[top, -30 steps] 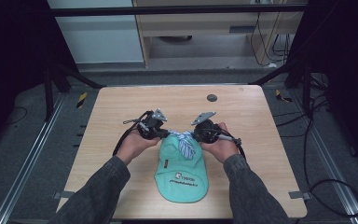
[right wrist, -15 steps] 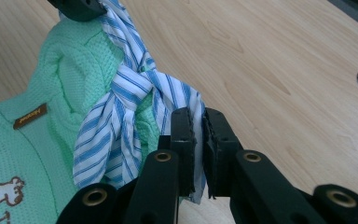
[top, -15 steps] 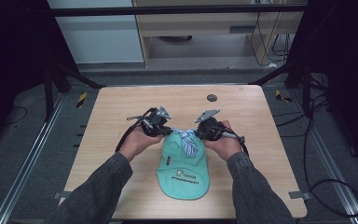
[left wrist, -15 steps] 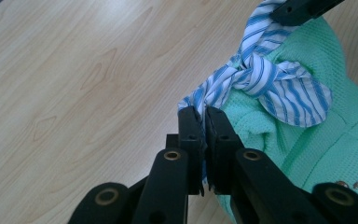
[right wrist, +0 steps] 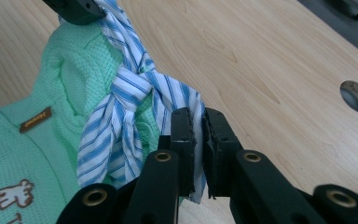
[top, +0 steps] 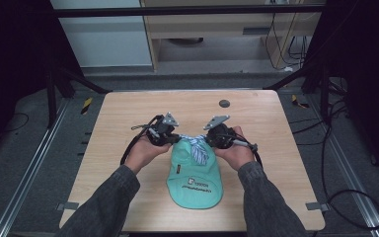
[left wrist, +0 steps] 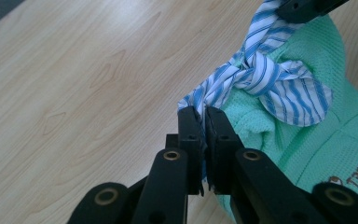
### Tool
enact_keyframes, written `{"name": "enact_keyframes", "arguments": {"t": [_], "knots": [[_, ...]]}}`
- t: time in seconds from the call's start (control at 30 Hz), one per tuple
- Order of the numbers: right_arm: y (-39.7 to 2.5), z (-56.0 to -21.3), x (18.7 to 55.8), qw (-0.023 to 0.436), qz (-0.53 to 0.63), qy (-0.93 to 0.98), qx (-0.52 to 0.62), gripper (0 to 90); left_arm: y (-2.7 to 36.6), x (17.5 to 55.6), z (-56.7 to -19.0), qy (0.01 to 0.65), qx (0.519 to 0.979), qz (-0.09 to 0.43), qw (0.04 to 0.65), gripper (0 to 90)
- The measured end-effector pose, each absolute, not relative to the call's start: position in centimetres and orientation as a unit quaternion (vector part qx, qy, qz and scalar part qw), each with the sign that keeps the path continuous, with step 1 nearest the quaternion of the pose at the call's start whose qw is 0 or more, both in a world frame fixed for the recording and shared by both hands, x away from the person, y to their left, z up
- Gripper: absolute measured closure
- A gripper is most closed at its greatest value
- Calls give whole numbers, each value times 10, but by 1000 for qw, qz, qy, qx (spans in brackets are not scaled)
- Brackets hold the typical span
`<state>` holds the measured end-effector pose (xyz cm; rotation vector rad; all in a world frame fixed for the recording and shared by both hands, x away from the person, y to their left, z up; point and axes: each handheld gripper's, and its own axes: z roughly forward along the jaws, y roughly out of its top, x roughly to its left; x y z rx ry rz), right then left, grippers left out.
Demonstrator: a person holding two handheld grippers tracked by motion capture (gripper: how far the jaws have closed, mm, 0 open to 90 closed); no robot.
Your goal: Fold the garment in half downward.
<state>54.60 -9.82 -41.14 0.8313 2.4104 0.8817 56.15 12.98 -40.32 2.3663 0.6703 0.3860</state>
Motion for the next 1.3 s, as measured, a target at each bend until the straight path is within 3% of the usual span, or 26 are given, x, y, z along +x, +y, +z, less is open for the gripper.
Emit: {"name": "enact_keyframes", "arguments": {"t": [0.43, 1.3], "knots": [[-87, -406, 543, 234, 323, 871, 288, 835, 139, 565, -400, 274, 892, 149, 328, 862], [-104, -395, 544, 248, 337, 858, 297, 833, 122, 568, -381, 251, 897, 174, 321, 862]]}}
